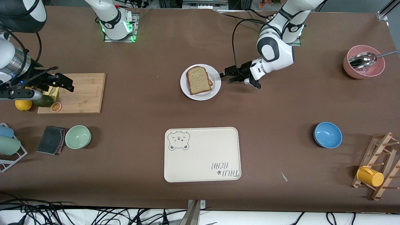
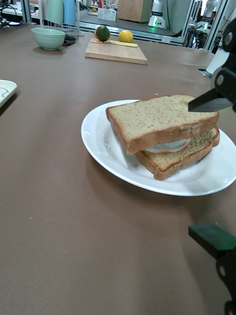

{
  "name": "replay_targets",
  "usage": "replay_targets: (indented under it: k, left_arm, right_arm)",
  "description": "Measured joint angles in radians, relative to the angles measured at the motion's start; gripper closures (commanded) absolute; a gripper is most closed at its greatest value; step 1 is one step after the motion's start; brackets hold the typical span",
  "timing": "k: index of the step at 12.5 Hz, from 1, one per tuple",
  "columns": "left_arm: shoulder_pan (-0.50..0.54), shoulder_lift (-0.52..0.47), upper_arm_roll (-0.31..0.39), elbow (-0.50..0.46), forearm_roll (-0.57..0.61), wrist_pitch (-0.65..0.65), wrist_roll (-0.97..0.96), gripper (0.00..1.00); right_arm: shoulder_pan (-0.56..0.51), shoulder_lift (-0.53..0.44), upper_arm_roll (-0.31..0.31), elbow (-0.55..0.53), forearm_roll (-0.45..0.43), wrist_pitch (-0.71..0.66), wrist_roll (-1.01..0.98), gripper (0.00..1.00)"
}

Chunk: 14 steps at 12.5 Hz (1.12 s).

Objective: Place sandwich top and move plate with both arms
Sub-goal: 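Grip the white plate rim with the left gripper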

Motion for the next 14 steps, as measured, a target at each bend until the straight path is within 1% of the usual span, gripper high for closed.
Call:
replay_targets:
  k: [5, 7, 10, 11, 14]
  left_arm:
    - [-0.027, 0.074, -0.004, 0.035, 0.000, 0.000, 0.008, 0.01]
    - [-0.027, 0.112, -0.003, 0.048, -0.032, 0.000, 0.050, 0.03]
    - [-0.038, 0.155, -0.004, 0.067, -0.106, 0.000, 0.127, 0.17]
    - [-0.042, 0.164, -0.004, 0.073, -0.117, 0.000, 0.141, 0.21]
    - [-0.043, 0.182, -0.003, 0.080, -0.120, 0.002, 0.157, 0.30]
  right_arm:
    - [-0.001, -0.002, 0.000, 0.003, 0.000, 0.005, 0.000, 0.00]
    - [-0.001, -0.004, -0.001, 0.004, 0.000, 0.005, 0.000, 0.00]
    - [-0.002, -0.004, -0.002, 0.004, 0.000, 0.006, 0.000, 0.00]
    - [-0.002, -0.004, -0.002, 0.004, 0.000, 0.006, 0.001, 0.00]
    - [-0.002, -0.004, -0.002, 0.004, 0.000, 0.005, 0.003, 0.00]
